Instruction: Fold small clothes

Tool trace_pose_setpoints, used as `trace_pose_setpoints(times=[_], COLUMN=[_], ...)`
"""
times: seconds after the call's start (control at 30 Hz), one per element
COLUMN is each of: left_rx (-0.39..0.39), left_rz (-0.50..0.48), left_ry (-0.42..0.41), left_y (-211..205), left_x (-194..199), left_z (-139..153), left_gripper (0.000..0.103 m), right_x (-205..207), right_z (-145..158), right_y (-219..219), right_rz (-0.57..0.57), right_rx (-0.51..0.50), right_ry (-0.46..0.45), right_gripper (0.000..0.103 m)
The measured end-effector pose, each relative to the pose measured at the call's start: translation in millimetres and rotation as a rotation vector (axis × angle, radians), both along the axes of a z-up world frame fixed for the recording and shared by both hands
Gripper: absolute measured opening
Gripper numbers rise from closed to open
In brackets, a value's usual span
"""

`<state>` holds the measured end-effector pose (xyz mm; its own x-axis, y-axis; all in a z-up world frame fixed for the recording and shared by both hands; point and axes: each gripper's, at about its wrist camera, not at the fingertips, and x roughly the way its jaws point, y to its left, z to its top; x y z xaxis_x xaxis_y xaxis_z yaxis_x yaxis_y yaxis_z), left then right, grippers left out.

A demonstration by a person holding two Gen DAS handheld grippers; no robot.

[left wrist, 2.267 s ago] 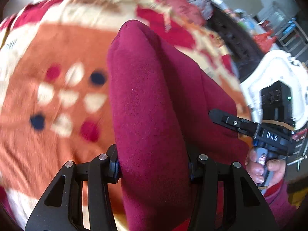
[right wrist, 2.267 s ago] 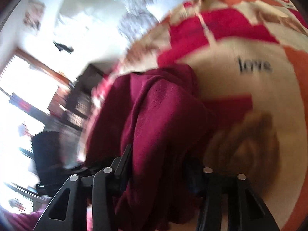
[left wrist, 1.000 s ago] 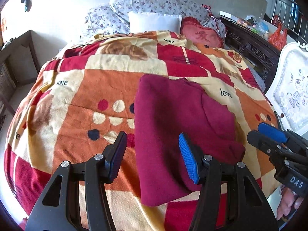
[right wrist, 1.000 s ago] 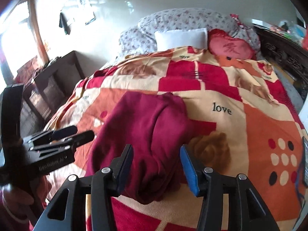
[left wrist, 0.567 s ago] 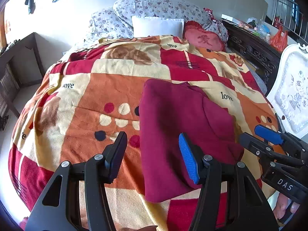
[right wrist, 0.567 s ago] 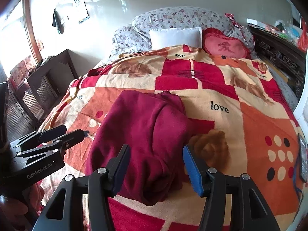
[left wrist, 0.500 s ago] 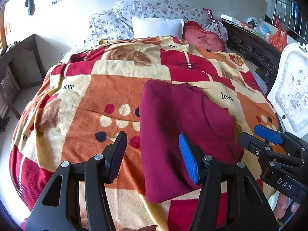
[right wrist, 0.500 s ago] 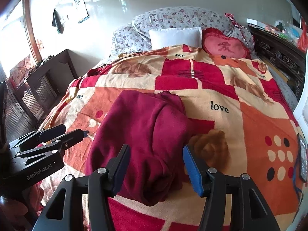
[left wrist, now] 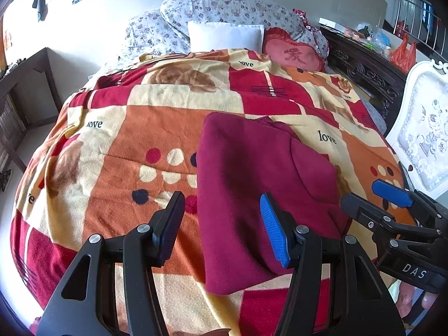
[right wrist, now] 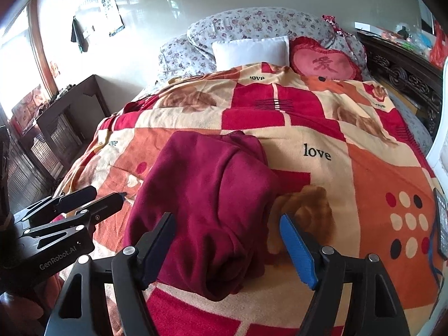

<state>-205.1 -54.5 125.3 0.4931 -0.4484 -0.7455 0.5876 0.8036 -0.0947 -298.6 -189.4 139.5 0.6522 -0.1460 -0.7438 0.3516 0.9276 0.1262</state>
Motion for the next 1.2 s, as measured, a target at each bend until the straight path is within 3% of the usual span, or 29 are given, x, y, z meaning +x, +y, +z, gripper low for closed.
trace_pose_setpoints(times=[1.2], left_rx=[0.024], left_rz=[0.007], left_ry=[0.011], left_y=[-3], left_x=[7], left_z=[-14], left_gripper=[0.056], right_x=[7], right_z=[-15], right_y=[-3], right_rz=[0.003], right_rx=[0.051], right_ry=[0.042], right_gripper=[0.075])
